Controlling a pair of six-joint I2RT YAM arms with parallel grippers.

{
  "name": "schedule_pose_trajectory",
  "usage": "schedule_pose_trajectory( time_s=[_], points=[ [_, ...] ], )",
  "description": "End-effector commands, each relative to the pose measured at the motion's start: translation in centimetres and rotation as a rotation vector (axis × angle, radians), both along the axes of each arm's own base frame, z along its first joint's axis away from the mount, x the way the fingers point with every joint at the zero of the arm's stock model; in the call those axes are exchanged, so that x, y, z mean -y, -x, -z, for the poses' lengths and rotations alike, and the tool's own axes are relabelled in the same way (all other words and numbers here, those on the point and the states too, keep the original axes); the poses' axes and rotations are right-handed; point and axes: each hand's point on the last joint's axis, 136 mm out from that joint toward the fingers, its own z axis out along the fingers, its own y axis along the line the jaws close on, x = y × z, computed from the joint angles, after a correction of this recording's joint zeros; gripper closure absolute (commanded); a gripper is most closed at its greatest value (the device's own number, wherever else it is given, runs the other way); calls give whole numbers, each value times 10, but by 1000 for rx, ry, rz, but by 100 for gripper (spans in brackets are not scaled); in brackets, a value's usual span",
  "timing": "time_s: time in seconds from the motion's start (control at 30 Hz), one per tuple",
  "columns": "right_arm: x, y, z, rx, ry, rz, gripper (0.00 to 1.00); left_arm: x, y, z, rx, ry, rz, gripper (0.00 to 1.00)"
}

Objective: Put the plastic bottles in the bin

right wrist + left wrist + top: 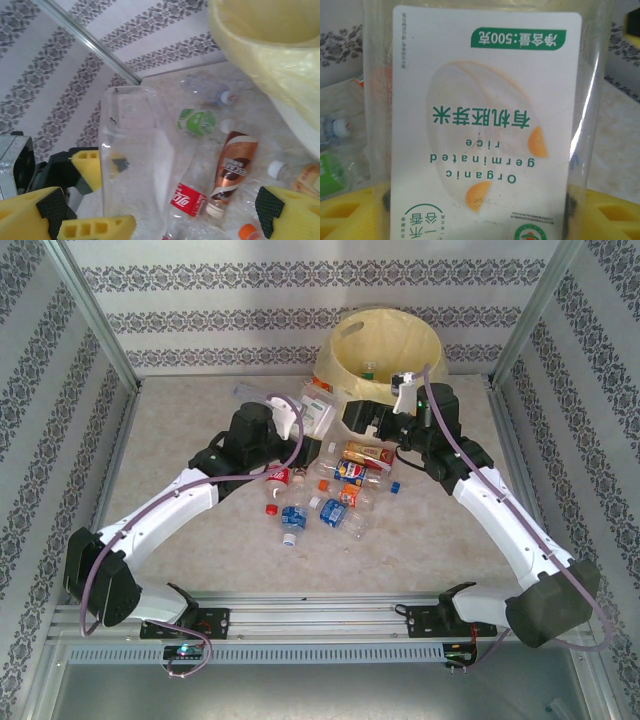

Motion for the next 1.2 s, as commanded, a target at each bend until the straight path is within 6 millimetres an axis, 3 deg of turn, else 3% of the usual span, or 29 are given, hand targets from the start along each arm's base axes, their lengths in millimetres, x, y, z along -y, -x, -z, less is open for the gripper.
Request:
schedule_pose_trajectory(
  time_s=[0.0,0.2,0.33,0.47,0.6,0.83,1.07,1.17],
  points=[
    [-15,3,-13,-4,-59,-69,2,27,4,-36,87,54,76,45],
    [-16,-7,-1,-41,-27,-13,2,60,16,-42,109,56,150,46],
    [-18,-7,1,-54,-20,-22,3,71,18,-39,114,42,153,46],
    [-15,-9,4,-58,-15,3,27,73,13,-32,93,25,135,46],
    [-16,-8,1,-46,-21,-8,45,74,11,-28,86,15,131,47],
    [-14,-10,2,-45,-12,7,54,74,13,-27,76,16,132,45],
    [-5,-12,-6,-8,33,43,56,71,14,-36,67,76,134,3],
    [1,-13,-15,26,59,64,57,59,9,-43,75,115,79,0]
  ],
)
